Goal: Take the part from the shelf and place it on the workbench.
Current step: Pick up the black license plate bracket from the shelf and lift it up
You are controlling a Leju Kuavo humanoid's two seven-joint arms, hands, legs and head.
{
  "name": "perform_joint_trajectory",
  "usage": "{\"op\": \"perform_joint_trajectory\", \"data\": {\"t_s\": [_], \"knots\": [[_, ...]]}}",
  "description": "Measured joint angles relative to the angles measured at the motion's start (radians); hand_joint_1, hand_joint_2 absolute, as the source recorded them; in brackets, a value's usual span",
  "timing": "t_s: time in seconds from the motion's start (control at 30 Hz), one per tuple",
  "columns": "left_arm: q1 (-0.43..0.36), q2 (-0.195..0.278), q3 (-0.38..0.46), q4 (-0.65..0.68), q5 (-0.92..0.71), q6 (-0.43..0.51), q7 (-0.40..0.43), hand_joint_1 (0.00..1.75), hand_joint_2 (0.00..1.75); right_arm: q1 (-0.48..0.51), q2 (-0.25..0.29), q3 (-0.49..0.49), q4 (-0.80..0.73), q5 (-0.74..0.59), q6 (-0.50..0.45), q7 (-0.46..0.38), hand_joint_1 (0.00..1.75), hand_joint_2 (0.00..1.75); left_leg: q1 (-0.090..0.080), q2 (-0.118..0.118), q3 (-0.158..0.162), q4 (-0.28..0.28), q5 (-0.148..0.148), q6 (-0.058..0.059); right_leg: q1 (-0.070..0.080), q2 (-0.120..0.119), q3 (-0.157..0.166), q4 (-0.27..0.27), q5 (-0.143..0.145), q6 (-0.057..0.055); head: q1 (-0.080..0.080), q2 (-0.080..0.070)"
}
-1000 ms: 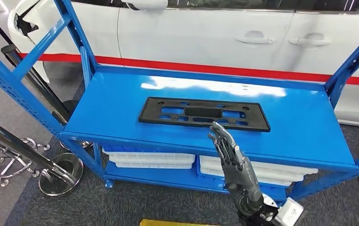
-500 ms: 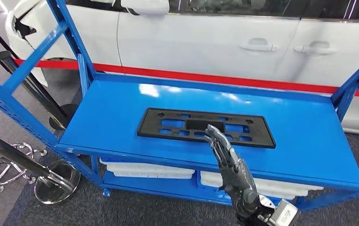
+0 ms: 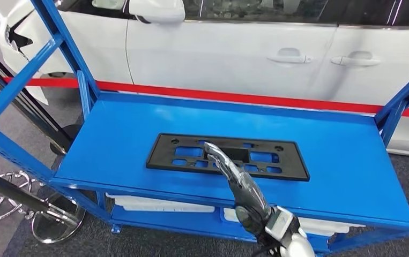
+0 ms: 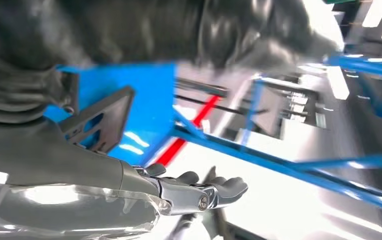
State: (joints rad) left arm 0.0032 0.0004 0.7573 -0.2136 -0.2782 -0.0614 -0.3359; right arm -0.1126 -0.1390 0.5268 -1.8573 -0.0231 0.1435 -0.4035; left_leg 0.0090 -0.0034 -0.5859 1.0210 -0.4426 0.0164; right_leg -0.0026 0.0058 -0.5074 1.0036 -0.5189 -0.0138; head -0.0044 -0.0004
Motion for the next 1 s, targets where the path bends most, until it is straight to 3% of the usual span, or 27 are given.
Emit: {"op": "perform_joint_trajectory", "data": {"t_s": [0.07, 0.13, 0.17, 0.23, 0.27, 0.3, 0.33, 0.4, 0.47, 0.57, 0.63, 0.67, 0.73, 0.8, 0.83, 0.87, 0.93, 1.0], "knots": [[-0.002, 0.000, 0.000, 0.000, -0.009, 0.003, 0.008, 0.00, 0.00, -0.041, 0.002, 0.021, 0.039, 0.035, -0.021, 0.024, 0.00, 1.75, 0.002, 0.000, 0.002, -0.014, -0.002, 0.005, 0.000, -0.001, -0.001, -0.003, -0.002, 0.009, 0.000, 0.000], [-0.004, 0.000, 0.000, 0.000, -0.016, 0.006, 0.018, 0.00, 0.00, -0.083, 0.006, 0.040, 0.081, 0.087, -0.052, 0.038, 0.00, 1.75, 0.008, 0.001, 0.010, -0.027, 0.000, 0.012, 0.000, -0.002, -0.013, 0.028, -0.025, 0.019, 0.000, 0.000], [-0.005, -0.001, 0.000, 0.000, -0.020, 0.008, 0.025, 0.00, 0.00, -0.100, 0.008, 0.049, 0.102, 0.125, -0.077, 0.044, 0.00, 1.75, 0.011, 0.001, 0.014, -0.031, 0.000, 0.016, -0.001, -0.003, -0.034, 0.074, -0.049, 0.024, 0.000, 0.000], [-0.007, -0.001, 0.000, 0.000, -0.027, 0.011, 0.046, 0.00, 0.00, -0.127, 0.011, 0.071, 0.143, 0.246, -0.154, 0.063, 0.00, 1.75, 0.010, 0.001, 0.016, -0.032, -0.003, 0.021, -0.005, -0.003, -0.110, 0.211, -0.103, 0.031, 0.000, 0.000], [-0.008, -0.001, 0.000, 0.000, -0.031, 0.012, 0.058, 0.00, 0.00, -0.136, 0.012, 0.083, 0.164, 0.329, -0.204, 0.080, 0.00, 1.75, 0.010, 0.000, 0.017, -0.032, -0.005, 0.022, -0.007, -0.003, -0.145, 0.266, -0.115, 0.033, 0.001, 0.000], [-0.007, -0.001, 0.000, 0.000, -0.037, 0.013, 0.069, 0.00, 0.00, -0.145, 0.013, 0.096, 0.183, 0.420, -0.256, 0.099, 0.00, 1.75, 0.010, -0.001, 0.020, -0.032, -0.007, 0.022, -0.009, -0.003, -0.165, 0.288, -0.106, 0.035, 0.000, 0.000], [-0.006, -0.001, 0.000, 0.000, -0.042, 0.014, 0.077, 0.00, 0.00, -0.153, 0.013, 0.108, 0.200, 0.502, -0.302, 0.116, 0.00, 1.75, 0.010, -0.002, 0.025, -0.031, -0.010, 0.021, -0.011, -0.004, -0.164, 0.269, -0.077, 0.035, 0.000, 0.000], [-0.005, -0.002, 0.000, 0.000, -0.051, 0.017, 0.089, 0.00, 0.00, -0.171, 0.016, 0.129, 0.229, 0.619, -0.366, 0.142, 0.00, 1.75, 0.010, -0.003, 0.037, -0.030, -0.019, 0.015, -0.013, -0.005, -0.117, 0.143, 0.010, 0.032, 0.000, 0.000], [-0.006, -0.003, 0.000, 0.000, -0.060, 0.023, 0.108, 0.00, 0.00, -0.186, 0.018, 0.147, 0.254, 0.693, -0.402, 0.166, 0.00, 1.75, 0.007, -0.005, 0.041, -0.028, -0.026, 0.006, -0.010, -0.005, -0.075, 0.040, 0.053, 0.024, 0.000, 0.000], [-0.008, -0.003, -0.001, 0.000, -0.090, 0.053, 0.180, 0.00, 0.00, -0.205, 0.020, 0.173, 0.300, 0.856, -0.465, 0.227, 0.00, 1.75, 0.005, -0.004, 0.038, -0.029, -0.028, -0.012, -0.006, -0.003, -0.070, 0.013, 0.048, 0.007, 0.000, 0.000], [-0.008, -0.003, -0.001, 0.000, -0.108, 0.070, 0.219, 0.00, 0.00, -0.215, 0.022, 0.187, 0.334, 0.966, -0.512, 0.262, 0.00, 1.75, 0.008, -0.003, 0.030, -0.004, -0.049, -0.022, -0.009, -0.002, -0.064, 0.005, 0.050, -0.005, 0.000, 0.000], [-0.008, -0.003, -0.001, 0.000, -0.114, 0.075, 0.229, 0.00, 0.00, -0.220, 0.023, 0.194, 0.351, 1.009, -0.532, 0.274, 0.00, 1.75, 0.009, -0.002, 0.011, 0.039, -0.074, -0.026, -0.011, -0.004, -0.061, 0.002, 0.050, -0.011, 0.000, 0.000], [-0.008, -0.002, -0.001, 0.000, -0.122, 0.082, 0.239, 0.00, 0.00, -0.226, 0.022, 0.203, 0.385, 1.067, -0.556, 0.289, 0.00, 1.75, 0.010, -0.002, -0.056, 0.176, -0.135, -0.030, -0.008, -0.007, -0.059, 0.001, 0.047, -0.018, 0.000, 0.000], [-0.006, 0.000, -0.001, 0.000, -0.127, 0.085, 0.240, 0.00, 0.00, -0.226, 0.019, 0.209, 0.413, 1.098, -0.564, 0.294, 0.00, 1.75, 0.010, -0.002, -0.108, 0.268, -0.155, -0.032, -0.004, -0.008, -0.056, 0.002, 0.045, -0.021, 0.000, 0.000], [-0.005, 0.000, -0.001, 0.000, -0.129, 0.086, 0.238, 0.00, 0.00, -0.226, 0.016, 0.211, 0.422, 1.109, -0.567, 0.294, 0.00, 1.75, 0.010, -0.002, -0.107, 0.257, -0.134, -0.029, -0.003, -0.007, -0.054, 0.003, 0.043, -0.022, 0.000, 0.000], [-0.005, 0.000, -0.001, 0.000, -0.132, 0.086, 0.236, 0.00, 0.00, -0.226, 0.013, 0.212, 0.429, 1.117, -0.570, 0.294, 0.00, 1.75, 0.010, -0.002, -0.088, 0.209, -0.098, -0.026, -0.002, -0.006, -0.050, 0.003, 0.041, -0.022, 0.000, 0.000], [-0.006, 0.002, -0.001, 0.000, -0.136, 0.087, 0.230, 0.00, 0.00, -0.227, 0.008, 0.213, 0.440, 1.130, -0.575, 0.294, 0.00, 1.75, 0.006, -0.002, -0.026, 0.069, -0.026, -0.014, 0.002, -0.005, -0.043, 0.004, 0.035, -0.018, 0.000, 0.000], [-0.007, 0.004, -0.001, 0.000, -0.139, 0.087, 0.227, 0.00, 0.00, -0.228, 0.003, 0.214, 0.448, 1.136, -0.575, 0.294, 0.00, 1.75, 0.000, -0.002, 0.008, -0.009, -0.006, -0.004, 0.004, -0.004, -0.044, 0.006, 0.032, -0.011, 0.000, 0.000]]}}
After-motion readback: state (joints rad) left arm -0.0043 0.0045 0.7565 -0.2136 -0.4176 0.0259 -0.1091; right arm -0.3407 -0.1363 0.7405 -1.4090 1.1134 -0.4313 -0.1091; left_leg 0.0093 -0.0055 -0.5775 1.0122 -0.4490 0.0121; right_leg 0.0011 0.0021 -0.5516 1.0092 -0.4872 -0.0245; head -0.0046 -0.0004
